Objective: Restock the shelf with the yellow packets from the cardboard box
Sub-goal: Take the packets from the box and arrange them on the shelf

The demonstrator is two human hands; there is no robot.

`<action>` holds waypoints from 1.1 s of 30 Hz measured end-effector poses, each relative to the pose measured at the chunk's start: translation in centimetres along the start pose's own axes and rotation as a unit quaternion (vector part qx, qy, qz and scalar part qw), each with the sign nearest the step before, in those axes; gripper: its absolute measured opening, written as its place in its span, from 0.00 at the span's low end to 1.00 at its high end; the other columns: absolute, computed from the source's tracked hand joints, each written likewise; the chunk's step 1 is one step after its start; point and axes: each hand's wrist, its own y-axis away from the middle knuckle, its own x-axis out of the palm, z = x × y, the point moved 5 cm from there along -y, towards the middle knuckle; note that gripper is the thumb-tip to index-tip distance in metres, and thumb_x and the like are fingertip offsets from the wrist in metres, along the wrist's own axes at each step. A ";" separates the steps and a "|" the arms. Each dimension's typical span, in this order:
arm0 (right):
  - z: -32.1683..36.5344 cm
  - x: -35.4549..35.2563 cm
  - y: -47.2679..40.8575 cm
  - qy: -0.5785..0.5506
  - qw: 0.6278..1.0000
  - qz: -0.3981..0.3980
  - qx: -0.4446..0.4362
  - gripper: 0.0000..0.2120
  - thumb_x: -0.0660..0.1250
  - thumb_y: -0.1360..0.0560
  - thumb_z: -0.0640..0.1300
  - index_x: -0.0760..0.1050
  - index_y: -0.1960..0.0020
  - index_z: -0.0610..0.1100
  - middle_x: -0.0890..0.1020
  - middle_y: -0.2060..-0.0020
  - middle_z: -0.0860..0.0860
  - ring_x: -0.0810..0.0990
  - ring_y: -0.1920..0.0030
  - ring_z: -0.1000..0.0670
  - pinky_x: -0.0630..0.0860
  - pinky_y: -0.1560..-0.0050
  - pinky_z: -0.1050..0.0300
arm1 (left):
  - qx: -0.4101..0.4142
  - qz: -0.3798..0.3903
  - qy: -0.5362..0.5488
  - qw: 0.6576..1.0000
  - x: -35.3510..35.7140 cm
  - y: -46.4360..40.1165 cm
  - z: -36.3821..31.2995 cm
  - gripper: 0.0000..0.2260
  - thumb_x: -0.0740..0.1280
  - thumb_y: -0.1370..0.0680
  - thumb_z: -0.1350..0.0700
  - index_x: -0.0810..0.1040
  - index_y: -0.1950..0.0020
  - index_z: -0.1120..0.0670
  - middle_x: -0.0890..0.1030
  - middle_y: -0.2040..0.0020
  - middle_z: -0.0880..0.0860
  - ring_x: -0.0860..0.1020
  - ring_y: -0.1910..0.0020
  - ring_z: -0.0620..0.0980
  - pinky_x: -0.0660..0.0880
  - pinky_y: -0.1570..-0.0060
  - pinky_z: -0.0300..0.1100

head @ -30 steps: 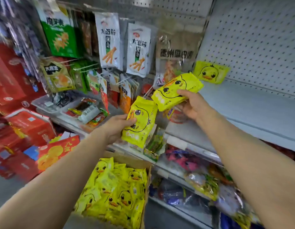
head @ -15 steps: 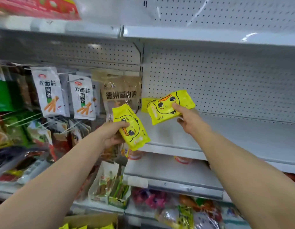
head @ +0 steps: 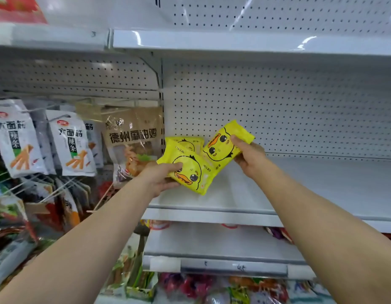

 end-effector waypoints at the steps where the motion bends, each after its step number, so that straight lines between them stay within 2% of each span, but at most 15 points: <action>1: 0.2 -0.5 -0.2 0.004 1.000 -0.019 -0.001 0.09 0.75 0.27 0.43 0.79 0.50 0.41 0.85 0.51 0.43 0.84 0.55 0.47 0.81 0.58 0.56 | -0.002 -0.003 0.007 1.000 0.2 -0.2 0.3 0.14 0.74 0.27 0.61 0.78 0.43 0.59 0.84 0.53 0.57 0.83 0.59 0.54 0.83 0.65 0.45; 4: 0.8 -1.8 -0.5 0.024 0.998 -0.061 0.003 0.11 0.76 0.28 0.48 0.77 0.57 0.43 0.84 0.57 0.46 0.83 0.56 0.48 0.81 0.50 0.53 | 0.016 -0.021 0.029 0.999 0.5 -0.7 1.1 0.15 0.73 0.26 0.64 0.76 0.40 0.57 0.84 0.49 0.57 0.83 0.58 0.54 0.82 0.67 0.46; 7: 0.6 -2.6 -0.4 0.056 0.996 -0.061 0.026 0.15 0.76 0.29 0.54 0.77 0.53 0.45 0.85 0.55 0.48 0.83 0.53 0.48 0.81 0.47 0.49 | 0.046 -0.051 0.039 0.997 0.5 -0.3 1.7 0.15 0.72 0.26 0.66 0.75 0.41 0.56 0.84 0.53 0.55 0.83 0.60 0.54 0.81 0.64 0.48; 10: -0.3 -2.8 -0.1 0.065 0.996 -0.033 0.060 0.19 0.75 0.28 0.57 0.78 0.47 0.43 0.86 0.52 0.45 0.85 0.53 0.45 0.82 0.53 0.45 | 0.075 -0.068 0.010 0.995 -0.2 0.0 2.4 0.15 0.73 0.26 0.65 0.77 0.43 0.54 0.83 0.53 0.53 0.82 0.57 0.53 0.80 0.60 0.47; 13: -1.1 -2.5 0.5 0.075 0.992 -0.022 0.094 0.18 0.72 0.25 0.57 0.78 0.46 0.43 0.85 0.54 0.45 0.85 0.58 0.46 0.81 0.63 0.50 | 0.103 -0.111 -0.074 0.986 -1.8 0.1 2.9 0.14 0.78 0.31 0.59 0.80 0.49 0.50 0.85 0.52 0.52 0.82 0.50 0.54 0.78 0.44 0.51; 15: -1.9 -2.2 0.8 0.077 0.988 -0.024 0.133 0.19 0.71 0.25 0.57 0.78 0.46 0.43 0.85 0.55 0.45 0.85 0.59 0.46 0.80 0.63 0.49 | 0.104 -0.142 -0.116 0.977 -2.9 0.2 3.1 0.19 0.80 0.33 0.57 0.81 0.45 0.52 0.84 0.49 0.51 0.81 0.47 0.54 0.76 0.40 0.52; 16: -2.3 -2.0 1.2 0.071 0.985 -0.020 0.156 0.18 0.72 0.25 0.56 0.78 0.46 0.43 0.85 0.56 0.45 0.85 0.60 0.46 0.80 0.64 0.48 | 0.097 -0.147 -0.125 0.976 -3.2 0.3 3.1 0.24 0.81 0.34 0.56 0.79 0.41 0.53 0.83 0.46 0.52 0.80 0.47 0.54 0.77 0.42 0.51; 18: -2.9 -1.5 1.8 0.049 0.980 -0.007 0.192 0.15 0.73 0.26 0.53 0.78 0.47 0.44 0.85 0.58 0.46 0.85 0.65 0.47 0.79 0.66 0.48 | 0.066 -0.141 -0.116 0.981 -3.8 0.3 3.3 0.33 0.82 0.36 0.55 0.74 0.33 0.54 0.81 0.42 0.54 0.81 0.52 0.54 0.80 0.56 0.47; 20: -3.2 -1.2 2.3 0.033 0.979 0.006 0.203 0.14 0.75 0.27 0.47 0.78 0.45 0.42 0.85 0.57 0.45 0.85 0.63 0.47 0.79 0.63 0.46 | 0.029 -0.126 -0.104 0.986 -4.2 0.3 3.5 0.36 0.82 0.36 0.58 0.71 0.32 0.54 0.80 0.41 0.56 0.82 0.55 0.54 0.80 0.64 0.43; 22: -3.2 -0.9 2.6 0.023 0.980 0.028 0.196 0.12 0.74 0.27 0.40 0.78 0.44 0.40 0.85 0.50 0.43 0.84 0.57 0.46 0.78 0.55 0.46 | 0.010 -0.113 -0.101 0.988 -4.4 0.4 3.4 0.36 0.80 0.35 0.65 0.69 0.32 0.52 0.78 0.39 0.56 0.82 0.51 0.57 0.82 0.64 0.45; 24: -3.2 -0.7 2.7 0.030 0.980 0.045 0.191 0.08 0.73 0.26 0.36 0.78 0.48 0.40 0.83 0.42 0.42 0.83 0.50 0.44 0.77 0.47 0.47 | 0.004 -0.096 -0.136 0.986 -4.5 0.8 3.0 0.40 0.79 0.35 0.68 0.65 0.30 0.48 0.75 0.38 0.56 0.80 0.47 0.60 0.82 0.64 0.48; 26: -3.2 -0.7 2.6 0.036 0.980 0.054 0.187 0.06 0.71 0.25 0.34 0.78 0.49 0.39 0.81 0.39 0.41 0.82 0.46 0.44 0.77 0.45 0.47 | 0.026 -0.081 -0.230 0.970 -4.5 1.2 2.3 0.43 0.81 0.37 0.65 0.63 0.28 0.47 0.75 0.38 0.56 0.78 0.44 0.60 0.81 0.54 0.51; 28: -3.3 -0.7 2.3 0.036 0.982 0.054 0.180 0.05 0.70 0.25 0.34 0.78 0.50 0.39 0.81 0.39 0.41 0.83 0.50 0.45 0.77 0.45 0.48 | 0.067 -0.086 -0.337 0.935 -4.3 1.8 1.3 0.39 0.81 0.36 0.61 0.66 0.30 0.50 0.76 0.40 0.54 0.75 0.43 0.56 0.75 0.46 0.48; 30: -3.4 -0.7 1.8 0.036 0.983 0.052 0.171 0.06 0.71 0.25 0.33 0.78 0.49 0.39 0.82 0.41 0.41 0.84 0.58 0.47 0.77 0.47 0.48 | 0.096 -0.108 -0.401 0.904 -4.3 2.0 0.3 0.33 0.81 0.35 0.57 0.71 0.34 0.53 0.76 0.44 0.52 0.74 0.44 0.54 0.73 0.46 0.46; 33: -3.5 -0.4 1.4 0.064 0.982 0.059 0.167 0.10 0.72 0.26 0.35 0.78 0.45 0.38 0.82 0.42 0.40 0.84 0.55 0.45 0.78 0.50 0.46 | 0.114 -0.105 -0.447 0.881 -4.0 1.8 -0.6 0.22 0.81 0.36 0.49 0.79 0.48 0.55 0.81 0.49 0.53 0.78 0.48 0.54 0.75 0.50 0.46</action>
